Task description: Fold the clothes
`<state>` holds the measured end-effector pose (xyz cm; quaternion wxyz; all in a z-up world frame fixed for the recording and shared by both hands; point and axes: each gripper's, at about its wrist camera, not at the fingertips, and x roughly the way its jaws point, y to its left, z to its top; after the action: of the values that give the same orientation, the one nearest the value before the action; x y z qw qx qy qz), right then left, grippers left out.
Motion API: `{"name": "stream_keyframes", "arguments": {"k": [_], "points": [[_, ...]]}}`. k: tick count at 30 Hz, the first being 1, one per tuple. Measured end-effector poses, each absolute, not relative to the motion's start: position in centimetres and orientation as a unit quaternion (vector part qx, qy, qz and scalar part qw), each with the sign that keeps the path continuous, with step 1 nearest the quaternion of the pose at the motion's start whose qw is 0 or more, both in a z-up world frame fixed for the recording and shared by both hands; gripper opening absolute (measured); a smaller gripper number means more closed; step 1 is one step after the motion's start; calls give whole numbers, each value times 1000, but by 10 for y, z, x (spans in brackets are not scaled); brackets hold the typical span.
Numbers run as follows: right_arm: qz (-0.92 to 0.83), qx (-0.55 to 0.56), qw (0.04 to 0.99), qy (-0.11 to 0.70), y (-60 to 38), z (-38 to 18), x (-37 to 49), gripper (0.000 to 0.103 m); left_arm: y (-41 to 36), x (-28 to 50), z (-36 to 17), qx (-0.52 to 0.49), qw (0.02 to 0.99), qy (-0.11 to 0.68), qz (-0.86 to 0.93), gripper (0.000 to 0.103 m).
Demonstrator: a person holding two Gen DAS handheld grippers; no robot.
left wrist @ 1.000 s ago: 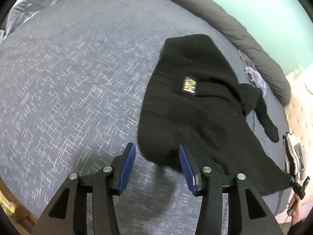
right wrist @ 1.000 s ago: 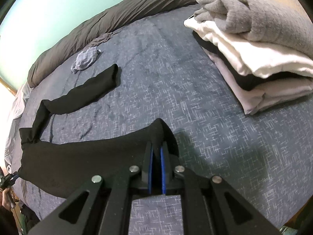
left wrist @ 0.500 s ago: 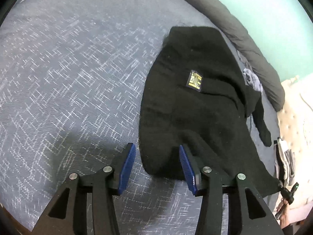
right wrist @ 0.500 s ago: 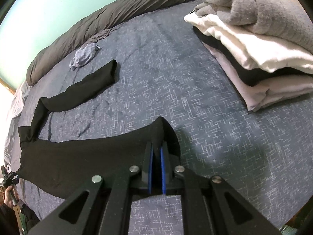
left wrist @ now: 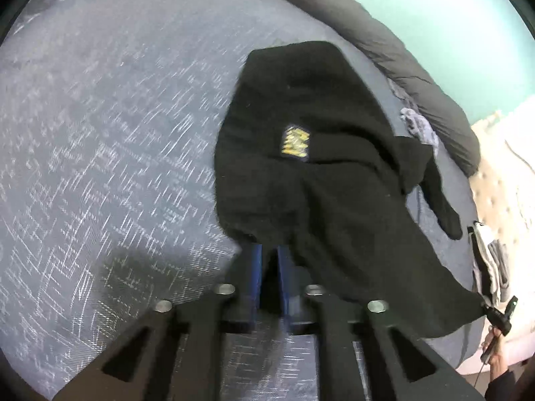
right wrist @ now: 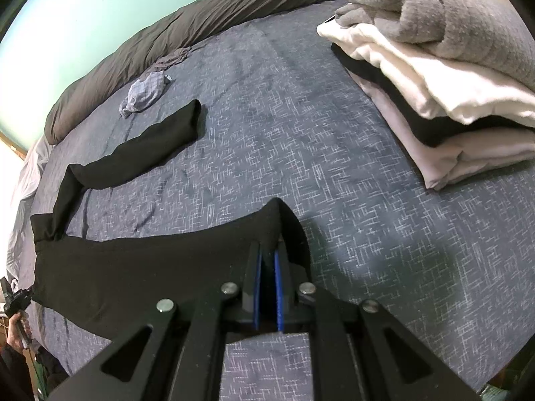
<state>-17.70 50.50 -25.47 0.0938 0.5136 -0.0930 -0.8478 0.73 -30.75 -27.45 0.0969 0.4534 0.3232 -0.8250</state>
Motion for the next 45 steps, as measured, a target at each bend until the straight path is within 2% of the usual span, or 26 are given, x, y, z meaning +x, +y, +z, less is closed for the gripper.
{"name": "stream_keyframes", "arguments": {"k": [4, 9, 15, 18, 20, 21, 22, 24, 27, 28, 29, 30, 37, 45], "points": [[-847, 515, 94, -94, 505, -257, -177, 6, -304, 5, -256, 444, 84, 313, -835, 3], [-846, 516, 94, -96, 506, -259, -176, 6, -299, 1, -234, 432, 68, 302, -847, 3], [-845, 517, 96, -99, 506, -261, -175, 6, -276, -12, -245, 463, 19, 283, -840, 4], [-844, 517, 97, -99, 506, -261, -174, 6, -272, -20, -257, 470, 19, 287, -834, 11], [-845, 517, 97, -100, 507, -260, -173, 6, -271, -23, -265, 481, 23, 284, -829, 25], [-845, 516, 98, -101, 507, -260, -173, 6, -270, -24, -268, 486, 25, 282, -827, 36], [-845, 516, 98, -102, 507, -260, -173, 6, -271, -24, -271, 492, 29, 278, -824, 41], [-845, 516, 97, -102, 507, -261, -173, 6, -269, -24, -273, 495, 27, 273, -824, 41], [-844, 517, 96, -103, 507, -262, -173, 6, -267, -23, -273, 498, 26, 263, -826, 37], [-844, 518, 97, -104, 507, -263, -173, 6, -266, -23, -272, 498, 27, 257, -828, 20], [-844, 518, 97, -104, 506, -263, -173, 6, -266, -22, -271, 498, 31, 252, -829, 8], [-843, 518, 98, -104, 506, -264, -173, 6, -268, -21, -269, 497, 34, 248, -831, 3], [-848, 510, 98, -107, 511, -256, -171, 6, -295, -6, -233, 475, 72, 213, -851, 2], [-862, 482, 107, -116, 511, -234, -169, 6, -349, 23, -152, 422, 126, 175, -880, 2]]}}
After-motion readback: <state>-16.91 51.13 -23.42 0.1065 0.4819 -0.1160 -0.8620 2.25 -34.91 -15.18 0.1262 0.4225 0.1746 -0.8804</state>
